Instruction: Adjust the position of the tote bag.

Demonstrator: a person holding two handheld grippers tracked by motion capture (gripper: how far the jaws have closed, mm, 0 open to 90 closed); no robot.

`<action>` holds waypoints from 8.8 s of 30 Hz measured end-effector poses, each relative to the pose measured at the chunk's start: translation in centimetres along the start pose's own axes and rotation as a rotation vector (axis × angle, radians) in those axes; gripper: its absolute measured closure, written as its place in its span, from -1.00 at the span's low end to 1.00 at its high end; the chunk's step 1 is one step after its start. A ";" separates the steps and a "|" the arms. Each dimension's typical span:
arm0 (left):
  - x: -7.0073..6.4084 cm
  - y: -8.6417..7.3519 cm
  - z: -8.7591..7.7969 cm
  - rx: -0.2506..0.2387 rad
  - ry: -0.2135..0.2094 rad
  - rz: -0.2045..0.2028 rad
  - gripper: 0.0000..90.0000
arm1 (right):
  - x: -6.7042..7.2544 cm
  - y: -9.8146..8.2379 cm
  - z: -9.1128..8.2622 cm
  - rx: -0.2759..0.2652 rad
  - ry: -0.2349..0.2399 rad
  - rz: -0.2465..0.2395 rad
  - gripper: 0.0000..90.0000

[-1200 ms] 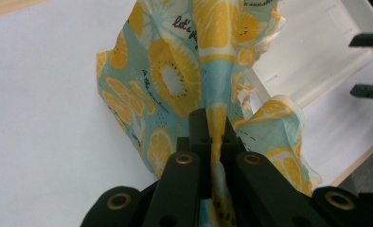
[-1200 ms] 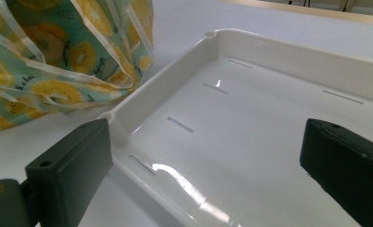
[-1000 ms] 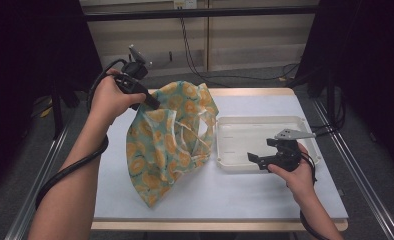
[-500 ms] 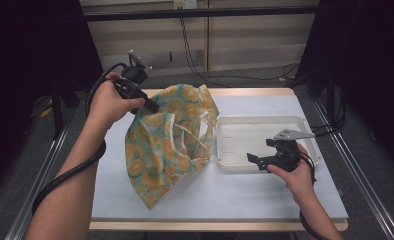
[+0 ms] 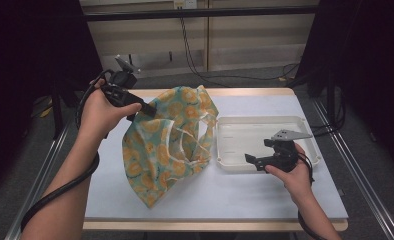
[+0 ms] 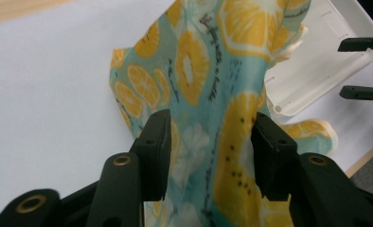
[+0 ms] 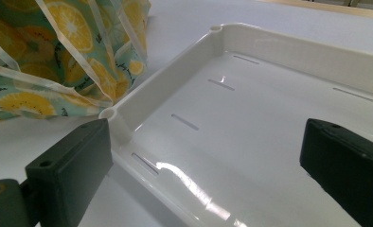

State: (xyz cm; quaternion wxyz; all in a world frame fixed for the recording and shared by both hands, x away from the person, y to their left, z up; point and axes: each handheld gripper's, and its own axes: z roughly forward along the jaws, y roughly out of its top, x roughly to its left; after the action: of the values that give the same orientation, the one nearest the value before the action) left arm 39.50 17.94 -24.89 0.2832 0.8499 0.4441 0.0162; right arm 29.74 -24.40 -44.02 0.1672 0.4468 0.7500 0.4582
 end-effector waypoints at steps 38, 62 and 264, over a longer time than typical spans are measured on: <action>0.3 1.1 2.2 0.042 -0.013 0.148 1.00 | -0.4 -0.2 0.0 -0.001 0.000 0.003 -0.92; 1.6 2.2 1.6 0.075 -0.109 0.380 0.95 | -0.6 -0.3 0.0 0.003 -0.001 -0.001 -0.92; 4.8 -0.1 -2.9 -0.214 -0.019 0.029 0.97 | 5.2 16.4 3.7 -0.077 0.216 -0.194 0.28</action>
State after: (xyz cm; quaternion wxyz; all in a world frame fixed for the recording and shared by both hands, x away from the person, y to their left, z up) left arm 41.49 23.07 -23.57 0.3760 0.8214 0.4247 0.0597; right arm 37.86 -15.15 -31.44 0.1460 0.3135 0.7852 0.5137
